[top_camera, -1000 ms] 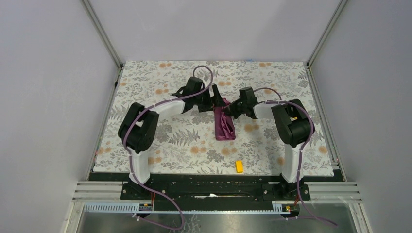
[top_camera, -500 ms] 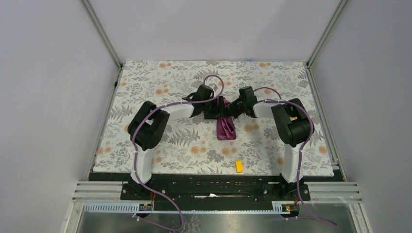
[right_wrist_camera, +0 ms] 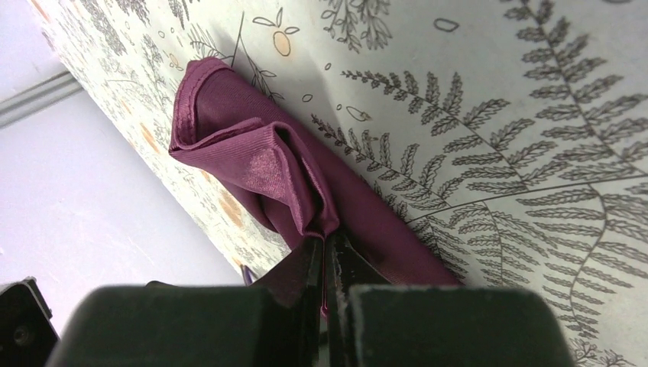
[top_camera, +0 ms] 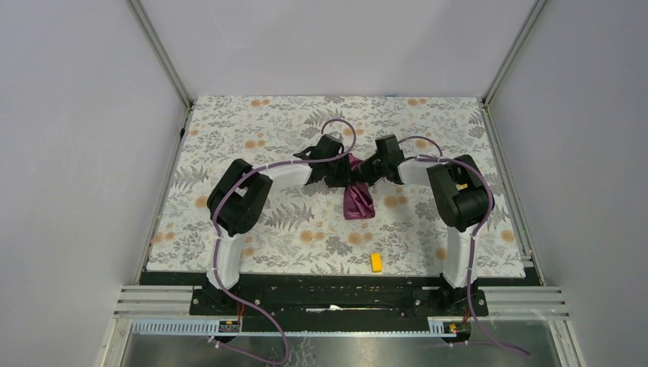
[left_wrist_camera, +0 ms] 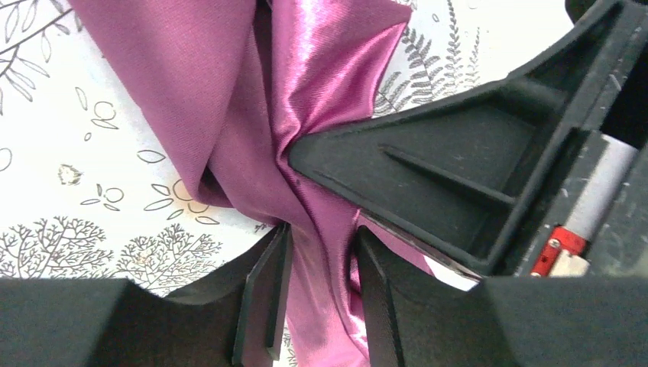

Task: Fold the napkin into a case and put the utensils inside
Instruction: Fold the 2/3-rectangle-folded napkin at the center of the board.

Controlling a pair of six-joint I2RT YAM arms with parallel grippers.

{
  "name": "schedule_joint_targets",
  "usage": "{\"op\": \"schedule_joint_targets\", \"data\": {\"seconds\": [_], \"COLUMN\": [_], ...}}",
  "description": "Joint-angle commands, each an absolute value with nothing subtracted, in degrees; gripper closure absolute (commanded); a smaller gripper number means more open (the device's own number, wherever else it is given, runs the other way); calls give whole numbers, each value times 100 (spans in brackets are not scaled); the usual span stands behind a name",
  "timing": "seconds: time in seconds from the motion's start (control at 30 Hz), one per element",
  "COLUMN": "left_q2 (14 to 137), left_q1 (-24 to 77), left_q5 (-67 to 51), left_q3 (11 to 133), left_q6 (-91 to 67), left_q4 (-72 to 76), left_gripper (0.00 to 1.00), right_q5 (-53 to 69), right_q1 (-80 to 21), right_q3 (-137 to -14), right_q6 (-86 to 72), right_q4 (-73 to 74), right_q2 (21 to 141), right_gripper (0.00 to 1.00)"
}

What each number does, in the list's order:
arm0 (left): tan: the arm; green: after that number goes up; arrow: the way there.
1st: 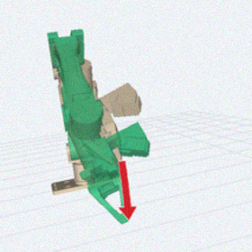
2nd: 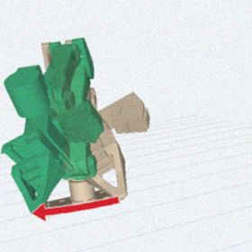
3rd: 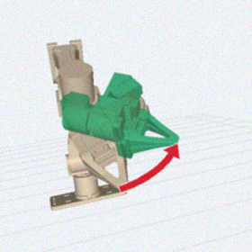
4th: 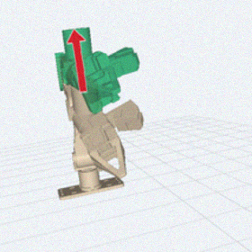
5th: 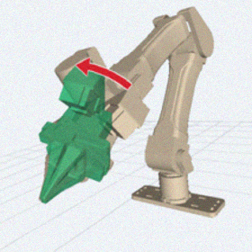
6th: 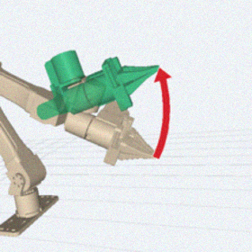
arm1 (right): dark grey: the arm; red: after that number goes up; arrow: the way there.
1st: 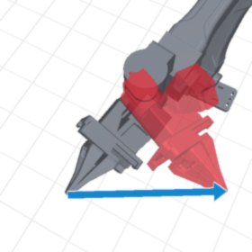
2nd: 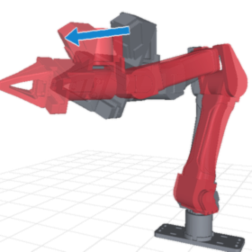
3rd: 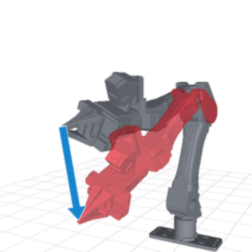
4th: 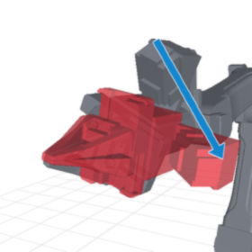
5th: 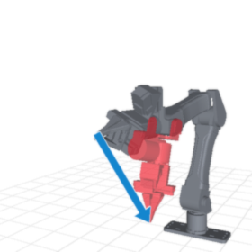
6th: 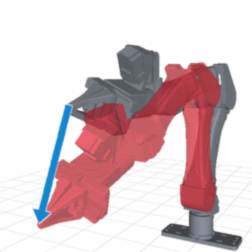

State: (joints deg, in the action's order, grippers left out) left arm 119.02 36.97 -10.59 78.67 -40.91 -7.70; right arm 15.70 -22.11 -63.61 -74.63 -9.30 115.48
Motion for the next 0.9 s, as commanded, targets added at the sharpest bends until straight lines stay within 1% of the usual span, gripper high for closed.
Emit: {"op": "schedule_joint_targets", "data": {"seconds": [0.0,0.07,0.1,0.17,0.3,0.37,0.43,0.53,0.7,0.8,0.87], "left_q2": [12241,12206,12180,12124,12075,12013,11976,11975,11971,11951,11961], "left_q1": [3704,3671,3647,3599,3545,3542,3533,3533,3533,3533,3533], "left_q5": [-358,-360,-394,-474,-618,-637,-695,-768,-800,-816,-839], "left_q3": [7739,7620,7541,7385,7174,7057,7007,7014,7031,7008,6996], "left_q6": [-4191,-4220,-4234,-4261,-4264,-4271,-4275,-4263,-4263,-4254,-4262], "left_q4": [-1362,-1330,-1271,-1142,-974,-881,-846,-828,-832,-821,-807], "left_gripper": [61,72,75,76,77,77,77,78,78,79,79], "right_q5": [1511,1585,1643,1734,2554,2625,2714,2675,2964,3275,3564], "right_q1": [-2296,-2298,-2294,-2272,-2087,-1995,-1839,-1615,-1373,-1238,-1189], "right_q3": [-6686,-6742,-6796,-6861,-6932,-6935,-6990,-7123,-7316,-7160,-7130], "right_q6": [-6870,-6419,-6159,-5639,-4637,-4184,-3857,-3453,-3267,-3457,-3563], "right_q4": [-593,-544,-454,-306,-306,-194,-57,267,193,-426,-818], "right_q2": [11372,11297,11242,11106,10838,10612,10518,10598,11017,11197,11386], "right_gripper": [97,84,80,73,56,42,36,32,32,30,31]}}
